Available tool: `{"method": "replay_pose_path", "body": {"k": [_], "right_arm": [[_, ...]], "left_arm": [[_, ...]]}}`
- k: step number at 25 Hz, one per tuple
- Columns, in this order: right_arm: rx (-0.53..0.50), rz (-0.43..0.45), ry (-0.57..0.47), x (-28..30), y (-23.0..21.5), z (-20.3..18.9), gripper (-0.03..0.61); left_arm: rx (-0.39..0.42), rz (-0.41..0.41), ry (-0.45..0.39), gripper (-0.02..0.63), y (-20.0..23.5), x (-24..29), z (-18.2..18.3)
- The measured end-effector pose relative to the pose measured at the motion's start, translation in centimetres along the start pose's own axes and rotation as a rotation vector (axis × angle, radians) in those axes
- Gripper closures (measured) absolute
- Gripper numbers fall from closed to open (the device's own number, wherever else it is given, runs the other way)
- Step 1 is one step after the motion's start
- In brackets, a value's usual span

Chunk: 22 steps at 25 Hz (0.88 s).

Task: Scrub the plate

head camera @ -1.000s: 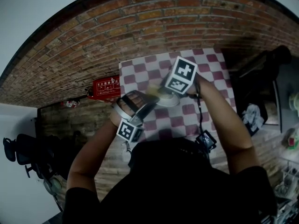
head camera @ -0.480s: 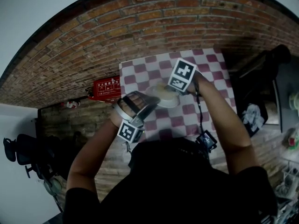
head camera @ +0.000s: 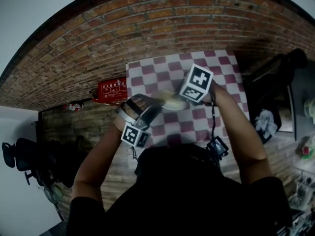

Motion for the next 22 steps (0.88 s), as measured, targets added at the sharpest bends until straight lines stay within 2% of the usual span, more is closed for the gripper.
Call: {"method": "replay_pose_path", "body": {"k": [3,6,11,14,19,22], "right_arm": [[0.057,-0.011,0.020,0.2,-1.4,-2.1,0.526],[0.115,-0.037,0.030,0.3,-3.0,-4.0,0.525],[0.191,-0.102,0.009,0.3,-5.2,-6.1,0.525],[0.239,-0.122,-0.024,0.2,-5.7,-7.5,0.525],[0.316,-0.083,-0.094,0.0,-6.5,-8.9,0.525],[0.341,-0.062,-0.101,0.5,-6.3,-10.1,0.525]], "left_arm": [[-0.067,-0.026,0.021,0.592,-0.7,0.0,-0.9],[-0.137,-0.012,0.048,0.592,-0.7,0.0,-1.8],[-0.312,0.005,0.059,0.592,-0.3,0.2,-2.9],[-0.474,-0.002,0.056,0.594,-0.6,0.4,-3.5],[-0.770,0.016,0.038,0.594,-1.5,1.0,-5.0],[-0.995,0.058,0.038,0.595,-2.5,1.2,-6.2]]}}
Point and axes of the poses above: the fingertips, and each gripper's own axes: x forward along the fingers, y to its left, z out of its top, the point moved 10 cm from there along -x, backward along the fingers, and after that the axes turned 10 degrees about x, right-handed, at the moved point
